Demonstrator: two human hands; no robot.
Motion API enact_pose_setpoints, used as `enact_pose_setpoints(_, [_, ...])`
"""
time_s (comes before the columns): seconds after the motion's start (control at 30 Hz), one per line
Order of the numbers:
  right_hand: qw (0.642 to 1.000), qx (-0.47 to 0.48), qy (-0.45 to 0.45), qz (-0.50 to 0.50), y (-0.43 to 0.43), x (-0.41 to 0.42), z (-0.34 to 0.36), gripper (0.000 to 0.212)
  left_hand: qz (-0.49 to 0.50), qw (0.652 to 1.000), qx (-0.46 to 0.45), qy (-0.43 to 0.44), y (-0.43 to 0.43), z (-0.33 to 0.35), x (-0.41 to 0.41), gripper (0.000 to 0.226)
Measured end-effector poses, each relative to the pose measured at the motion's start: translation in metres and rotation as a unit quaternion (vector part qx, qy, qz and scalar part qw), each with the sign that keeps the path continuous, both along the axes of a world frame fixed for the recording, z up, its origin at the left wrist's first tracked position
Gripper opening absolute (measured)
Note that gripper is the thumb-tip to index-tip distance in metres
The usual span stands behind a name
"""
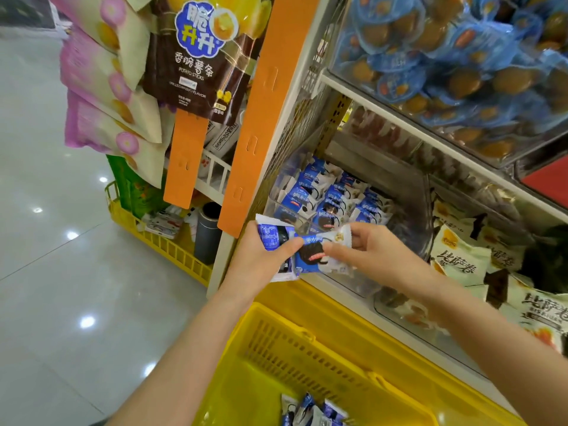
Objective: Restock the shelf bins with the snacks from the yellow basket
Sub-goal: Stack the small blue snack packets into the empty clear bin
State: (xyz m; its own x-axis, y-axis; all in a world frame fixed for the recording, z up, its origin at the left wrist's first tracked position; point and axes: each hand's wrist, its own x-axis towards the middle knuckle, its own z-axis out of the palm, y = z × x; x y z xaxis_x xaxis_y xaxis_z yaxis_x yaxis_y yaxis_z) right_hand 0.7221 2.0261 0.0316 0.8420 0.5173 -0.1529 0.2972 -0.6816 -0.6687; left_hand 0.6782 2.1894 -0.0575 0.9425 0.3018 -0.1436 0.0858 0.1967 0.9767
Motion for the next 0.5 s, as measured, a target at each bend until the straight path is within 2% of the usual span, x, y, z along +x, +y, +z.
enact_pose_setpoints(0.1, [0.994,0.082,-0.015,-0.074,0.000,0.019,0.015,0.009,0.034,0.998,-0.042,0.009,0.003,0.001,0.003,0.038])
enact_pose_setpoints(0.17, [0.980,0.107,-0.083,-0.143,0.004,0.033,0.019,0.016,0.059,0.996,-0.064,0.016,0.008,0.002,0.005,0.042])
enact_pose_setpoints(0.23, [0.976,0.056,-0.147,-0.148,0.012,0.043,0.014,0.024,0.078,0.992,-0.090,0.028,0.012,0.003,0.006,0.042])
enact_pose_setpoints(0.33, [0.981,-0.033,-0.169,-0.094,0.030,0.053,0.000,0.027,0.099,0.985,-0.135,0.036,0.018,0.004,0.008,0.043])
enact_pose_setpoints(0.43, [0.987,-0.073,-0.136,-0.040,0.045,0.061,-0.015,0.022,0.098,0.984,-0.147,0.036,0.021,0.004,0.008,0.045])
enact_pose_setpoints(0.5, [0.993,-0.091,-0.073,-0.023,0.053,0.064,-0.023,0.019,0.098,0.984,-0.146,0.034,0.021,0.004,0.008,0.045])
